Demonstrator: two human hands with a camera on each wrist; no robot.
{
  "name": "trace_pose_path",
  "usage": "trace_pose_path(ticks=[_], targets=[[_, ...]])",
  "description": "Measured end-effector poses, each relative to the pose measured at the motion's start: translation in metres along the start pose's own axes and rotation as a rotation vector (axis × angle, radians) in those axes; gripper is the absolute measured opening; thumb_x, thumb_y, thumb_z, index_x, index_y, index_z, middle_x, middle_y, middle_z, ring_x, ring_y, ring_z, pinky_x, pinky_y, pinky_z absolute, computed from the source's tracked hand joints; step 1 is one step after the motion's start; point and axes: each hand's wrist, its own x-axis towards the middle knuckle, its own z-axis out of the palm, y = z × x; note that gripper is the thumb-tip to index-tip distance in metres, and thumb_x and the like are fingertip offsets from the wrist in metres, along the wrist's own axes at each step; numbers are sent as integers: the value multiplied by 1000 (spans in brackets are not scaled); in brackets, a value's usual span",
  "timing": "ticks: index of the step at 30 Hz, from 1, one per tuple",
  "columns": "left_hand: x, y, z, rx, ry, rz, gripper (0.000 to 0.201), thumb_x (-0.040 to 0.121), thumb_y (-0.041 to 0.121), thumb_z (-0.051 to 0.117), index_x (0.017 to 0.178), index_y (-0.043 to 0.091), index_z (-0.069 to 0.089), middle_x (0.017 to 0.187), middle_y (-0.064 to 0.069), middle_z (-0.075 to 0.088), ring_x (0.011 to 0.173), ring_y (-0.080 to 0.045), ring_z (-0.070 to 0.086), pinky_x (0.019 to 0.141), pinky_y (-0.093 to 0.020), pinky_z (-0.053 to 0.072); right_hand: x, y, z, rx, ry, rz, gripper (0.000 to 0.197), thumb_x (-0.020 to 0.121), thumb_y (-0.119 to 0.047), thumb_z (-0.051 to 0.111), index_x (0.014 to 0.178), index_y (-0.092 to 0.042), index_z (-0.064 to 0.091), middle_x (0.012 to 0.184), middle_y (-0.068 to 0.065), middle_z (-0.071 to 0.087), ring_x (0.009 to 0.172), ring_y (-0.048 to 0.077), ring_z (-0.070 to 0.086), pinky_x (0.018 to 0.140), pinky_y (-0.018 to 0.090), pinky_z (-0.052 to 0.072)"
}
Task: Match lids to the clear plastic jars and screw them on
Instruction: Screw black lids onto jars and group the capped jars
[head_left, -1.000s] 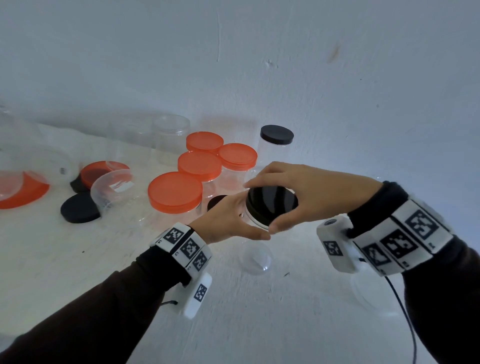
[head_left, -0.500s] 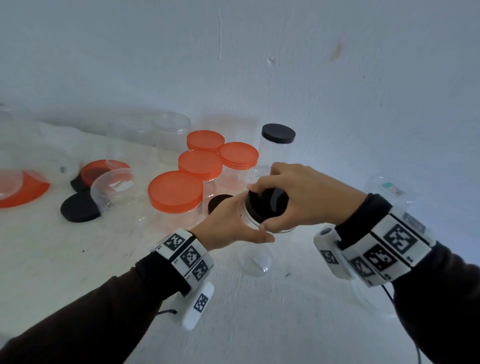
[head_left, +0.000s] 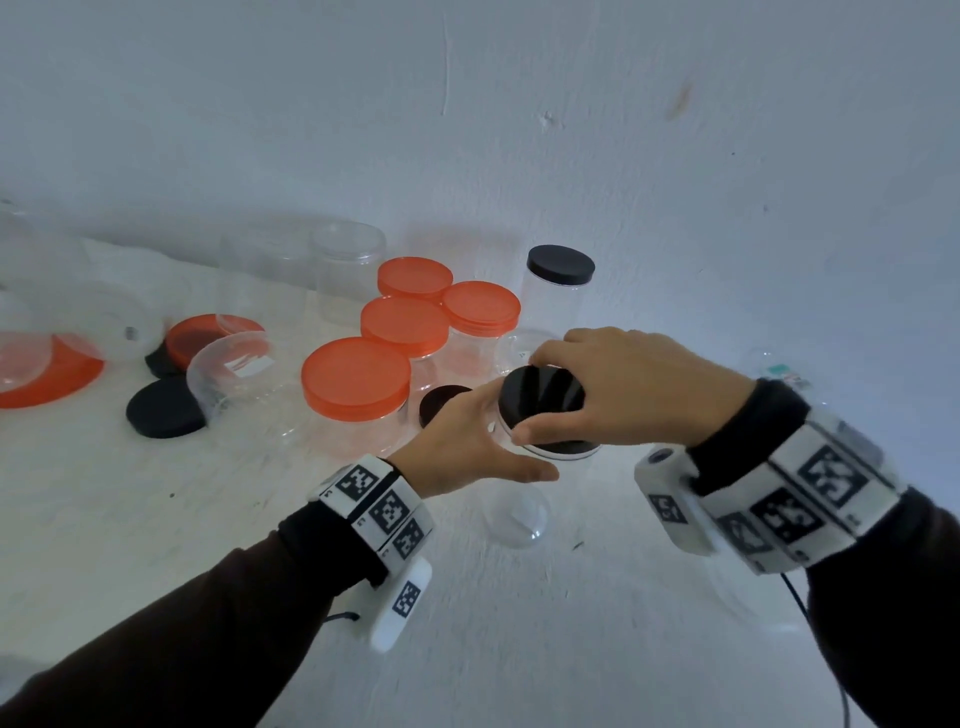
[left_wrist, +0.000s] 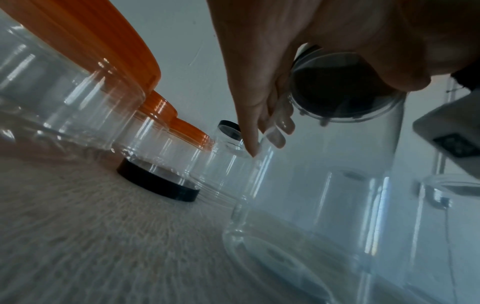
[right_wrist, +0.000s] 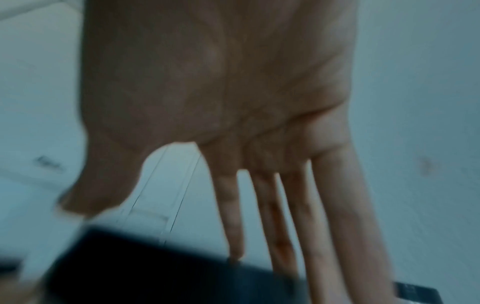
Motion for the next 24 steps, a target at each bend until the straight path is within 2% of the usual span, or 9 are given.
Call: trace_pose_path(ticks=[2,4,5,7,10,16,20,22,24], targets=[[1,4,-3,7,-31,10,66,65,12,83,120,25,49,105,20,60,98,18,53,80,-1,38,0,7,-12,164,-147,-140,70,73,-56,65,135,-38,38,130,-13,43,118,7,43,93,23,38],[1,5,-5,6,-58,26,65,66,5,81,118,25,46,102,24,55,94,26,48,78,3,35,2,9,-16,240,-186,-215,66,71,-39,75,130,-42,45,126,-13,45,117,5,43,97,24,40],[1,5,-6,5,-65,30,65,66,3,80,117,25,45,101,25,54,92,27,48,78,3,34,3,8,-15,248,-160,-220,62,69,-36,77,124,-43,50,120,-12,48,112,6,45,95,27,42],[1,4,-5,-17,-63,25,65,66,2,80,117,24,46,103,23,55,93,25,49,79,2,35,5,7,-11,257,-97,-209,57,65,-37,79,117,-42,56,111,-10,51,104,7,48,92,31,44],[0,2,-4,-57,-49,5,65,64,3,81,117,23,48,106,18,58,96,19,53,81,-1,38,6,4,-6,201,-43,-187,56,64,-43,77,116,-38,58,105,-8,51,98,10,49,87,34,46],[-1,0,-2,-35,-19,6,61,63,9,83,114,23,52,105,14,62,97,9,57,82,-5,40,4,-4,-1,96,37,-119,58,66,-54,70,118,-31,56,96,-7,49,90,13,48,79,27,46],[-2,0,0,-35,-7,15,61,63,9,83,113,24,52,103,14,64,96,7,58,82,-7,41,5,-11,1,68,96,-64,59,66,-57,68,115,-27,55,81,-11,43,81,13,46,73,27,44],[-2,0,-1,-42,-9,12,61,63,9,83,114,23,53,104,13,64,98,5,58,83,-9,42,5,-12,2,55,106,-56,60,66,-58,67,116,-28,54,82,-8,45,80,15,47,72,28,45],[-2,0,-2,-61,-18,10,62,64,8,82,116,22,52,107,12,64,100,5,58,84,-8,42,5,-10,3,17,91,-63,62,69,-61,64,121,-30,51,93,-5,49,83,15,48,72,26,42]])
